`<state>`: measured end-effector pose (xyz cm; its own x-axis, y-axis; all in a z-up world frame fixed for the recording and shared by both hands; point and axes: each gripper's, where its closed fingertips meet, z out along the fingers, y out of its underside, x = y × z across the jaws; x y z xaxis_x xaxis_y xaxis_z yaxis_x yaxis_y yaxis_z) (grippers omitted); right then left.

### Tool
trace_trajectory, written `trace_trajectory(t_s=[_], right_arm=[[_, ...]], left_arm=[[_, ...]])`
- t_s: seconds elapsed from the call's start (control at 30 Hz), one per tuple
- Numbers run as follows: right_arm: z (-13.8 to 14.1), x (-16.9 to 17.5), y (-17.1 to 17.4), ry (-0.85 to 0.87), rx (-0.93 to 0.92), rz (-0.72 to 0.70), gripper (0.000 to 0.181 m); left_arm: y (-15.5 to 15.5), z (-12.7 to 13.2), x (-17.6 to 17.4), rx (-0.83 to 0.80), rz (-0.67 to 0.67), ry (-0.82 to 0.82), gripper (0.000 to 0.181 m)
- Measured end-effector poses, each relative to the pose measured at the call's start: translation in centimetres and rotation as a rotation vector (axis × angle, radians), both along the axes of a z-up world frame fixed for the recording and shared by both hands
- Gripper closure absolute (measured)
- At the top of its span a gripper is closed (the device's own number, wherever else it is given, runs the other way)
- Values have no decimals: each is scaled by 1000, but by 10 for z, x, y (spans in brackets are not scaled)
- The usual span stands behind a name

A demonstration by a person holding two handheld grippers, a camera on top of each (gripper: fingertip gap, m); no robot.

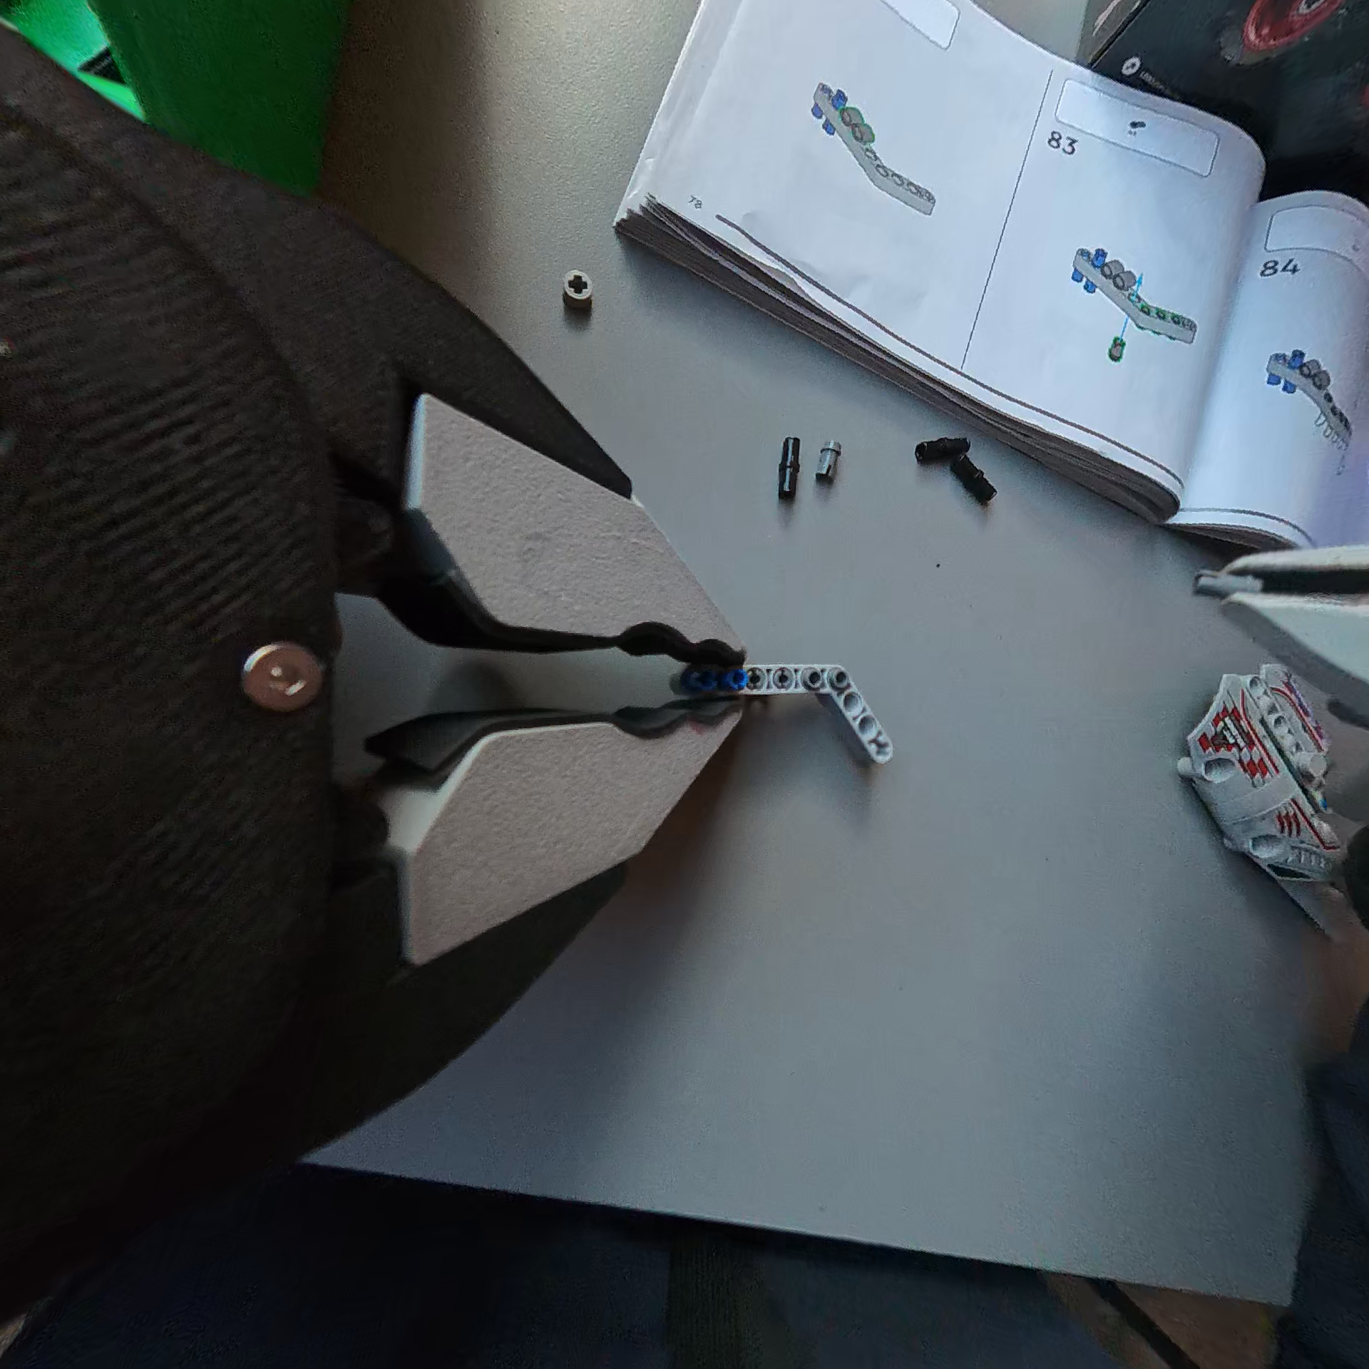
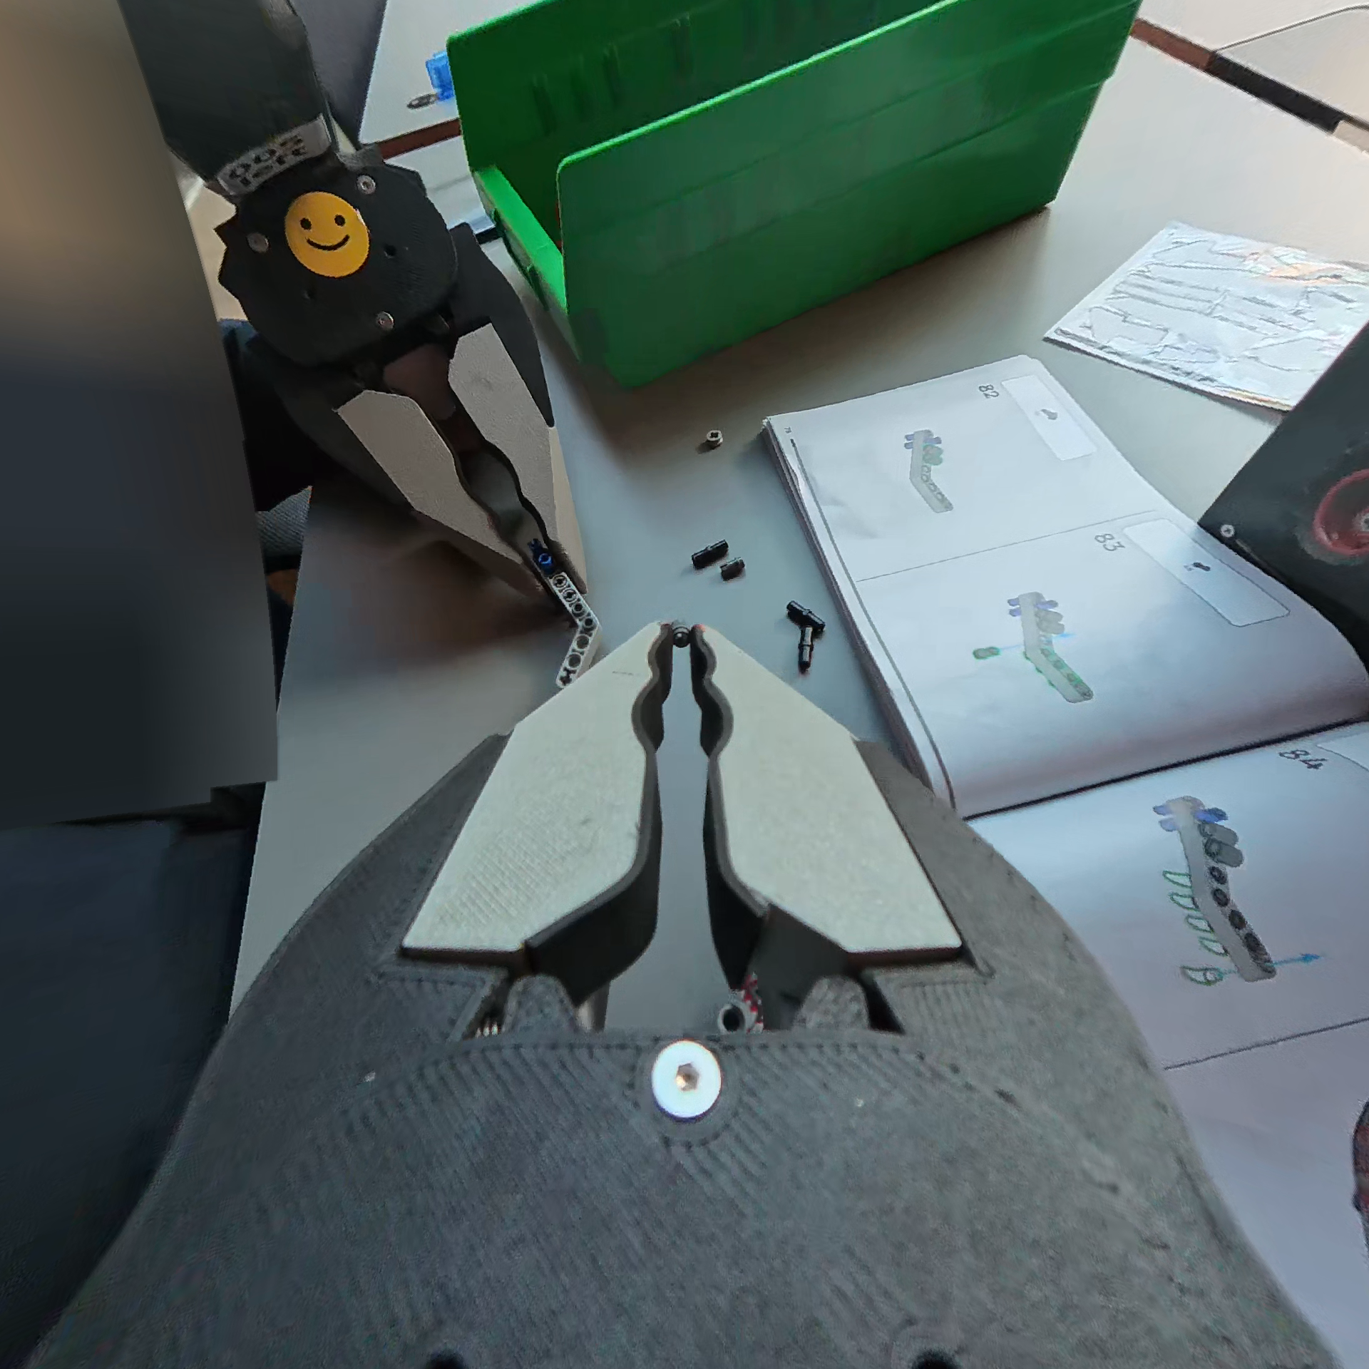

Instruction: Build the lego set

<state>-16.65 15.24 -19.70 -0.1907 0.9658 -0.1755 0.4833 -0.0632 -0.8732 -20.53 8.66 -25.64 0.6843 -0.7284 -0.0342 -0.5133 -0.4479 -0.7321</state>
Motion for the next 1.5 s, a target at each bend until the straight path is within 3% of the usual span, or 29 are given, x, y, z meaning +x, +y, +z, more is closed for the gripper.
trace_trajectory(t_s=[0.03, 0.57, 1.5], right_arm=[[-2, 0, -2, -12, -2, 7, 180], [-31, -7, -37, -135, 40, 131, 180], [-32, -9, -39, -143, -35, 140, 180]], left_arm=[[0, 0, 2, -7, 6, -7, 176], [1, 2, 6, -15, 33, -31, 161], [5, 0, 14, -55, 9, -55, 168]])
